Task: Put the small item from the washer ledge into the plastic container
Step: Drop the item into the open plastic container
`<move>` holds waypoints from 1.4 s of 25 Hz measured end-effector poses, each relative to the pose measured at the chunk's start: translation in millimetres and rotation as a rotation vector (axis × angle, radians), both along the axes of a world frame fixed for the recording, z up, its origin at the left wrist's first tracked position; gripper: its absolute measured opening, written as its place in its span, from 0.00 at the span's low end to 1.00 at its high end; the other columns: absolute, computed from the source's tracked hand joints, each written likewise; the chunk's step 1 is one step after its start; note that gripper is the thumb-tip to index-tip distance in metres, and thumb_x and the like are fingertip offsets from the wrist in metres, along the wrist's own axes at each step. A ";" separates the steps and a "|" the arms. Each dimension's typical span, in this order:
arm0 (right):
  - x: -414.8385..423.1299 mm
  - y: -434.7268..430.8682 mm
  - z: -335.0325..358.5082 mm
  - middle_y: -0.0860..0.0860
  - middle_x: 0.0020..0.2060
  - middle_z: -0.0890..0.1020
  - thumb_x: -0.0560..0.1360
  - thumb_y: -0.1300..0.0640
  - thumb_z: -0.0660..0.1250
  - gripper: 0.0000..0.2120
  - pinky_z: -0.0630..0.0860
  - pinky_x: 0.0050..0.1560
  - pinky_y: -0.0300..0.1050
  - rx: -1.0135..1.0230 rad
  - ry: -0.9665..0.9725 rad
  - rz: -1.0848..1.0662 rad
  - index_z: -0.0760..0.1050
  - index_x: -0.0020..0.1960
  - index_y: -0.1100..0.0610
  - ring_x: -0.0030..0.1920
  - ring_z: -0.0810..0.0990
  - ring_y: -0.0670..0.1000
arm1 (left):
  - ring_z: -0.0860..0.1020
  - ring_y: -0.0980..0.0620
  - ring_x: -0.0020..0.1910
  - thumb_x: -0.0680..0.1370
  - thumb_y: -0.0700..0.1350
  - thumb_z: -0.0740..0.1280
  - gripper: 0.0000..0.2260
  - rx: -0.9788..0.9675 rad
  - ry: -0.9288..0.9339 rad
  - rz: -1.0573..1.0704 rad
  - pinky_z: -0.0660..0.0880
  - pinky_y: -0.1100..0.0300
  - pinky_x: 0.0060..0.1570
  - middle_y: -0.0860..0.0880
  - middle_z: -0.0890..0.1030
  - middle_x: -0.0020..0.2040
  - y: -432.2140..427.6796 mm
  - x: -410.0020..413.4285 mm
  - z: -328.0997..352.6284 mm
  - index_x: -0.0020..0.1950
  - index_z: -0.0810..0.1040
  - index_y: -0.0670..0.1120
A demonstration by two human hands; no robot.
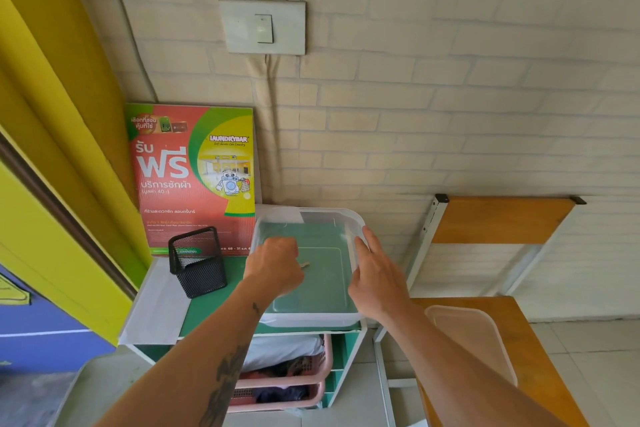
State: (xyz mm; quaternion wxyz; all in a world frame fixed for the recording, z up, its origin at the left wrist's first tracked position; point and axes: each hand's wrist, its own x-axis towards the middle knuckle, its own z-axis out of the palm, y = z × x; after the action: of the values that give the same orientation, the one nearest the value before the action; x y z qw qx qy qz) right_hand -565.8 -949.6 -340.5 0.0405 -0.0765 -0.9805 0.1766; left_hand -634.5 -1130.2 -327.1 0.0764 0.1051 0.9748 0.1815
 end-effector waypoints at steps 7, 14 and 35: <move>1.6 -1.4 6.2 0.48 0.80 0.49 0.77 0.61 0.62 0.29 0.79 0.45 0.45 0.022 -0.023 0.006 0.59 0.77 0.55 0.50 0.80 0.51 | 0.79 0.44 0.47 0.71 0.38 0.63 0.12 0.130 0.377 -0.032 0.74 0.54 0.37 0.50 0.81 0.49 -23.6 22.6 7.5 0.51 0.81 0.47; 3.4 -3.8 14.3 0.48 0.80 0.49 0.79 0.61 0.60 0.26 0.75 0.44 0.44 0.005 -0.046 0.017 0.60 0.76 0.55 0.55 0.79 0.53 | 0.74 0.49 0.57 0.73 0.41 0.63 0.18 0.162 0.285 0.130 0.76 0.53 0.55 0.53 0.75 0.62 -54.2 41.0 -5.3 0.63 0.76 0.48; 58.3 159.1 19.7 0.49 0.78 0.58 0.81 0.56 0.57 0.27 0.60 0.75 0.51 -0.260 -0.041 0.017 0.55 0.79 0.54 0.76 0.60 0.51 | 0.81 0.46 0.48 0.73 0.38 0.62 0.15 0.460 0.305 0.061 0.78 0.53 0.49 0.50 0.82 0.55 127.5 82.2 36.9 0.56 0.82 0.48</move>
State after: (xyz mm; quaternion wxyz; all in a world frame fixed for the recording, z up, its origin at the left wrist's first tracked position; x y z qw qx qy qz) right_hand -507.6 -790.5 -320.8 0.0084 -0.0763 -0.9506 0.3007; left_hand -552.2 -1002.8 -290.1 -0.1025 0.1165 0.9108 0.3825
